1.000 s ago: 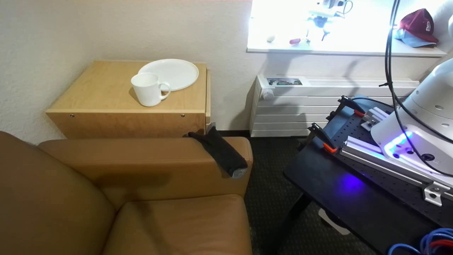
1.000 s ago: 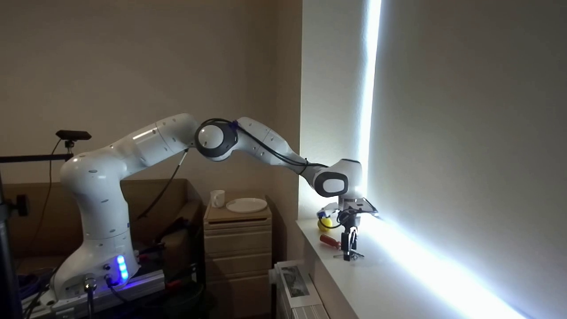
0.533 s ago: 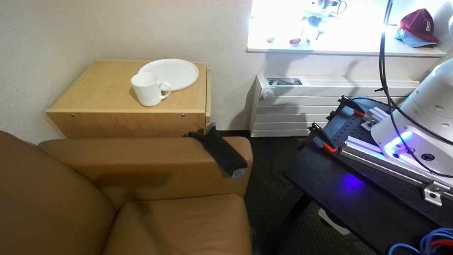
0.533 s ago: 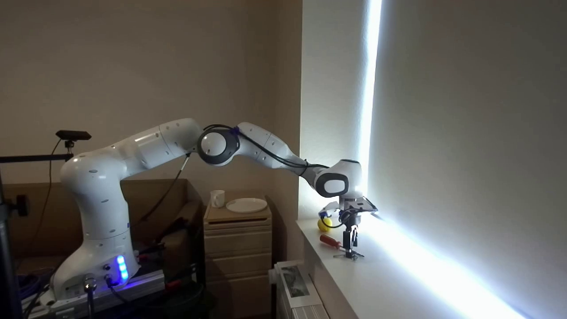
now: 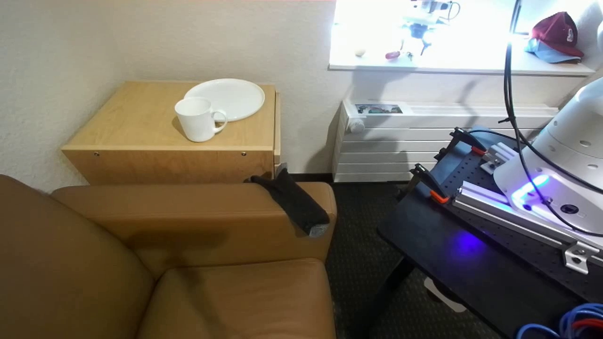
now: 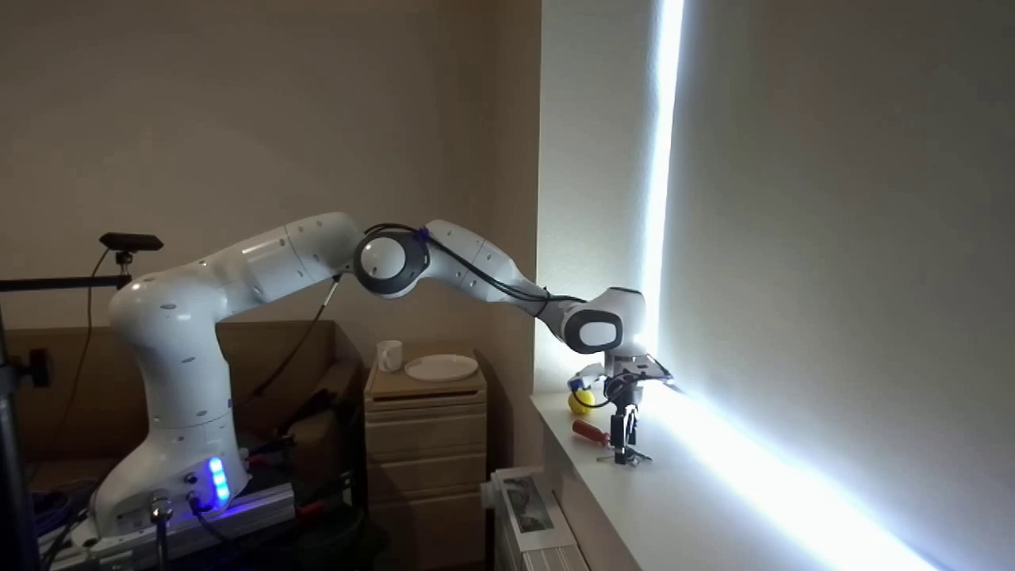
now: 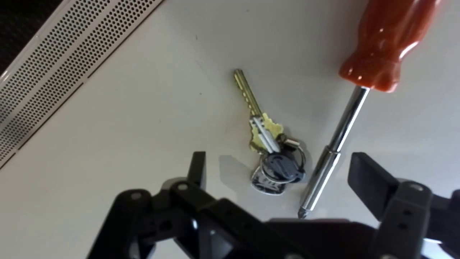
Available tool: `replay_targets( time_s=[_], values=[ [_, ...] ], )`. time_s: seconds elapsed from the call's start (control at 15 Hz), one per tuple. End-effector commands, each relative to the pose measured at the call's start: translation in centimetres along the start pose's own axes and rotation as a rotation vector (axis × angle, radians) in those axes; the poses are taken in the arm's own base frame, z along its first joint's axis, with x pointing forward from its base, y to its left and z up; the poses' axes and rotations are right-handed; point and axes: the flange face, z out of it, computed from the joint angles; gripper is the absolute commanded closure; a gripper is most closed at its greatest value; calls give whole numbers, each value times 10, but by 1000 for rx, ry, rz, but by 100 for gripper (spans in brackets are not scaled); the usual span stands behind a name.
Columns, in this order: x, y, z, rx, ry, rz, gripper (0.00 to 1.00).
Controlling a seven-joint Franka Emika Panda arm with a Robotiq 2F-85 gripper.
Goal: Remove the keys from the nightstand and put them on the windowsill then place the keys back on the nightstand
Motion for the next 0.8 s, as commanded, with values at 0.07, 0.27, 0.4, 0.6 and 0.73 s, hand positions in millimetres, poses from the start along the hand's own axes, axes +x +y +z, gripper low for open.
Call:
replay_targets(
  time_s=[0.07, 0.27, 0.4, 0.6, 0.73],
  values=[
    [-5, 2, -4, -85, 7, -12, 0],
    [-8, 3, -3, -125, 4, -22, 0],
    [-7, 4, -5, -128, 6, -18, 0],
    [-6, 0, 0, -102, 14, -22, 0],
    [-2, 5, -5, -81, 7, -6, 0]
  ],
)
